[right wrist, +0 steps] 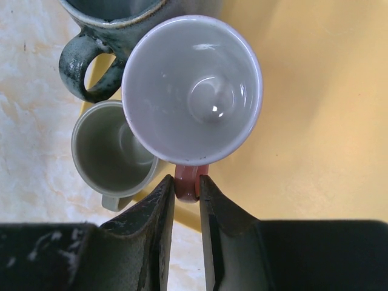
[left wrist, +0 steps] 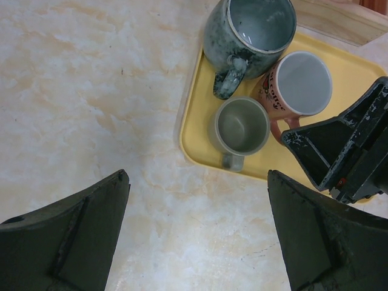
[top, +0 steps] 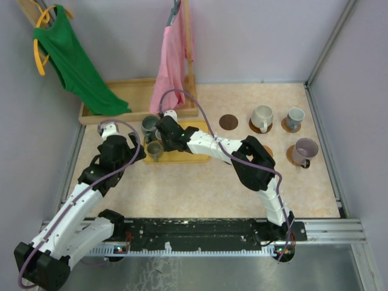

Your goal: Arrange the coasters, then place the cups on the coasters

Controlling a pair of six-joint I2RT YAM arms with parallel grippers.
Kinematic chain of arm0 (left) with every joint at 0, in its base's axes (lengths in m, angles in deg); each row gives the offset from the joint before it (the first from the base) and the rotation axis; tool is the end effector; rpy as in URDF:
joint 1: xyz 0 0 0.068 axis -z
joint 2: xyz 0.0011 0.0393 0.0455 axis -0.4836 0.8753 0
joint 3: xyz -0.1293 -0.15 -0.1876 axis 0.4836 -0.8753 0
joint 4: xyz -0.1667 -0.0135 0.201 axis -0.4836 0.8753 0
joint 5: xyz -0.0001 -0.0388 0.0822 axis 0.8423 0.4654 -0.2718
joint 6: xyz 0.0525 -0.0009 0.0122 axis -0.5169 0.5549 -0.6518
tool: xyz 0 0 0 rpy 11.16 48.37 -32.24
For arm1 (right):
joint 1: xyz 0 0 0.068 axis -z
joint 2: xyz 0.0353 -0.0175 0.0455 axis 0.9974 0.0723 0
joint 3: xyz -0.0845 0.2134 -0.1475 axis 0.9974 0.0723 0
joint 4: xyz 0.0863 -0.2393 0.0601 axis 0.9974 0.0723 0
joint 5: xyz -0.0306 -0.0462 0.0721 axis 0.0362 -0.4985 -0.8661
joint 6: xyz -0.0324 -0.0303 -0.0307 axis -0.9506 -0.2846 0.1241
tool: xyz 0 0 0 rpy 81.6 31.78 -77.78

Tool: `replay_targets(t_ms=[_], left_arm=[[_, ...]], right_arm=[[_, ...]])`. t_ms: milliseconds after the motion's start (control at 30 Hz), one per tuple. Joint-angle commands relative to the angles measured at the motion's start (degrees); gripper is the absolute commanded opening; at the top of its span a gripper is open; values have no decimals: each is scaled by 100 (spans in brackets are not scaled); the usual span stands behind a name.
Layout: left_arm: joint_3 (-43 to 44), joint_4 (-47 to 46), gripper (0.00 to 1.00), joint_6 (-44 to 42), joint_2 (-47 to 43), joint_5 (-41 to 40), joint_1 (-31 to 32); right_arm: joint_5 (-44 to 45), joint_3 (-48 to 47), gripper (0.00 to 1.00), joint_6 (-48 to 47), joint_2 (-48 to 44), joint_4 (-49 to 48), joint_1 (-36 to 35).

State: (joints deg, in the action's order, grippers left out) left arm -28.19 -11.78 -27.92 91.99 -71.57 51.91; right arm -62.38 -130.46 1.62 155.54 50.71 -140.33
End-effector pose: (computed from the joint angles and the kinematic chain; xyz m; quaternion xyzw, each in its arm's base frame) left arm 0.1690 -0.0558 0.2766 -0.1606 0.8546 -0.0440 0.4918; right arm 0.2863 0.3870 0.2111 -0.1499 0.9091 0.1733 0.3480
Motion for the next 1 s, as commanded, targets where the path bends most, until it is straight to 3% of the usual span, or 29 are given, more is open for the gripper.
replay_targets(t_ms=[0,433,567,967], left_arm=[[-85,-69,100,51,-81,73,-35],[-129,-131,100,15,-74,94,-42],[-136,-148,100,-9,-59,92,-50],[-145,-259,100,-10,62,173,-66]], right_arm=[[274,-192,23,-140,4,-105,-63],[443,-772,21,-242,415,108,-68],[444,-855,5,-252,465,157,-66],[567,-116,0,-244,-130,-70,-59]])
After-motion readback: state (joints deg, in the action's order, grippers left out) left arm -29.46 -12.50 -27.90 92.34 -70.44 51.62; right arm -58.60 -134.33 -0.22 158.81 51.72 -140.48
